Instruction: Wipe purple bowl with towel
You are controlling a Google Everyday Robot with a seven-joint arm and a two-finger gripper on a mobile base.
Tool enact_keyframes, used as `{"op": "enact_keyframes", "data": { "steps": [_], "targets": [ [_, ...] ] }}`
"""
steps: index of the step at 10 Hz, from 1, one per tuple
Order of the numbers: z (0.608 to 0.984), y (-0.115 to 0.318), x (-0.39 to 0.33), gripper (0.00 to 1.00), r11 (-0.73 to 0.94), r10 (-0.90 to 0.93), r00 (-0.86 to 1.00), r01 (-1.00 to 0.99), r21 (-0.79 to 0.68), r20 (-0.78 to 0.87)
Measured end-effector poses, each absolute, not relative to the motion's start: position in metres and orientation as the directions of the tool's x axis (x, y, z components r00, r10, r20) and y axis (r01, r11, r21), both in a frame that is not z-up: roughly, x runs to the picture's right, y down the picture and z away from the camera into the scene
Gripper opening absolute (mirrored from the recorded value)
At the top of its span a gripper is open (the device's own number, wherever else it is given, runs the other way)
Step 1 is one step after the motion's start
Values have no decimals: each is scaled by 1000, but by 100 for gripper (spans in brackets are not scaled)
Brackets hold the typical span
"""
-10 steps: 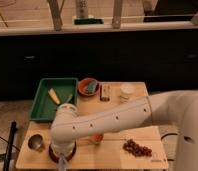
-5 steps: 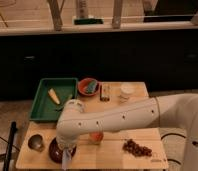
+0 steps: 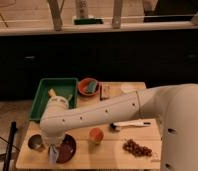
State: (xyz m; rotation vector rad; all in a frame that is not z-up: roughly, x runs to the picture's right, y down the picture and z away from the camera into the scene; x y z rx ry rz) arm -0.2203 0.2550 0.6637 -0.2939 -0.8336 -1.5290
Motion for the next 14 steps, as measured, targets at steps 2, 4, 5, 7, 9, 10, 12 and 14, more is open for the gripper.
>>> {"op": "enact_keyframes", "data": {
  "steps": [2, 4, 5, 7, 9, 10, 12, 14],
  "targets": [
    [663, 253, -222, 0, 65, -758, -175, 938, 340, 628],
    [663, 253, -223, 0, 65, -758, -176, 938, 341, 628],
    [663, 253, -222, 0, 66, -758, -175, 938, 340, 629],
    [662, 253, -223, 0, 64, -758, -177, 938, 342, 628],
    [663, 253, -222, 0, 66, -758, -175, 938, 340, 629],
    [663, 253, -223, 0, 65, -758, -176, 938, 341, 629],
    [663, 253, -222, 0, 66, -758, -175, 938, 341, 629],
    [663, 253, -222, 0, 67, -758, -174, 938, 340, 629]
  ]
}}
